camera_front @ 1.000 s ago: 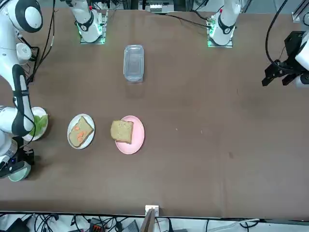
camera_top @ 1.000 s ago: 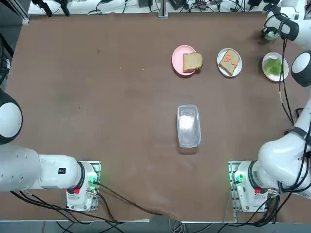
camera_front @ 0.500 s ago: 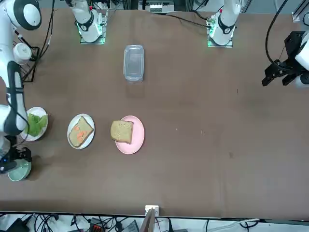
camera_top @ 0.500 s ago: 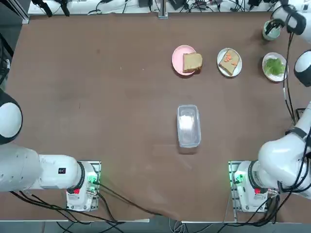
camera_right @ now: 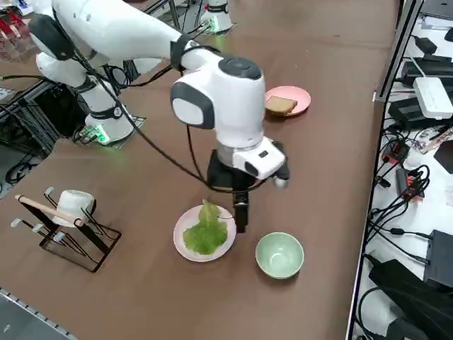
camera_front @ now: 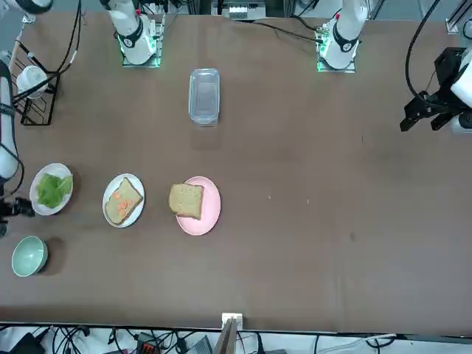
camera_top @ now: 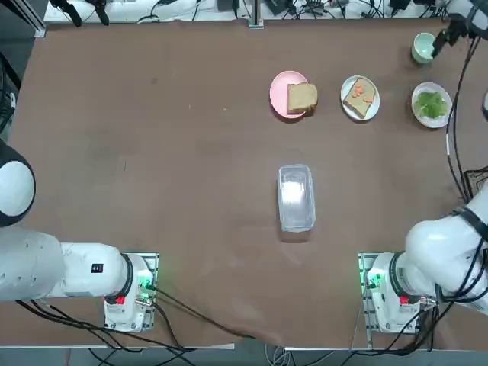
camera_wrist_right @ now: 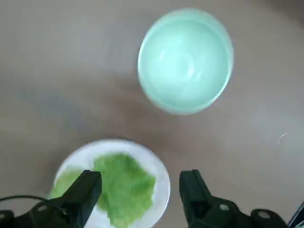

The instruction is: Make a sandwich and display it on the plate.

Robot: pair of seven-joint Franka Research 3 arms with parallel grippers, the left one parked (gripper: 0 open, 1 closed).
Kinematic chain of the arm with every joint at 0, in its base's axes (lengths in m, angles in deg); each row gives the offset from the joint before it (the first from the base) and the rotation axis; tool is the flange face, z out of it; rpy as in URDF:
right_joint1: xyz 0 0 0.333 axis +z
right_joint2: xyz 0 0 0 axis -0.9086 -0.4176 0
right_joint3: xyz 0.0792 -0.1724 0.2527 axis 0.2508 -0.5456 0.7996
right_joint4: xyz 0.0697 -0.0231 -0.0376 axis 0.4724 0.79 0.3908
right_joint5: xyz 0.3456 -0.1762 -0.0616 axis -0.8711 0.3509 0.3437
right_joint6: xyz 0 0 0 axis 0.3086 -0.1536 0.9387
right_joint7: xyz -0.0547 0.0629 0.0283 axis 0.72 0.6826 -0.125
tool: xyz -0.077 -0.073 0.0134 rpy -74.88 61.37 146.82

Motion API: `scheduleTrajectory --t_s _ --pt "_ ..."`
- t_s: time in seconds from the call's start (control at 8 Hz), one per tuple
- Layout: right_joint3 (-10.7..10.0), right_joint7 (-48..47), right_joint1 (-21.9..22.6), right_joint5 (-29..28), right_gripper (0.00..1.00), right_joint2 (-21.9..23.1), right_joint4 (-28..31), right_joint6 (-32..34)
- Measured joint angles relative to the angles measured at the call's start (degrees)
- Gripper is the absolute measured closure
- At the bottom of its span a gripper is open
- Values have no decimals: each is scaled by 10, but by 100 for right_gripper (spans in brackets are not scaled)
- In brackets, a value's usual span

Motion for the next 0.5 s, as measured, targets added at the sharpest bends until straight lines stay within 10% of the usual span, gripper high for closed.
scheduleTrajectory --t_s 0.5 --pt "0 39 -73 0 0 78 237 -136"
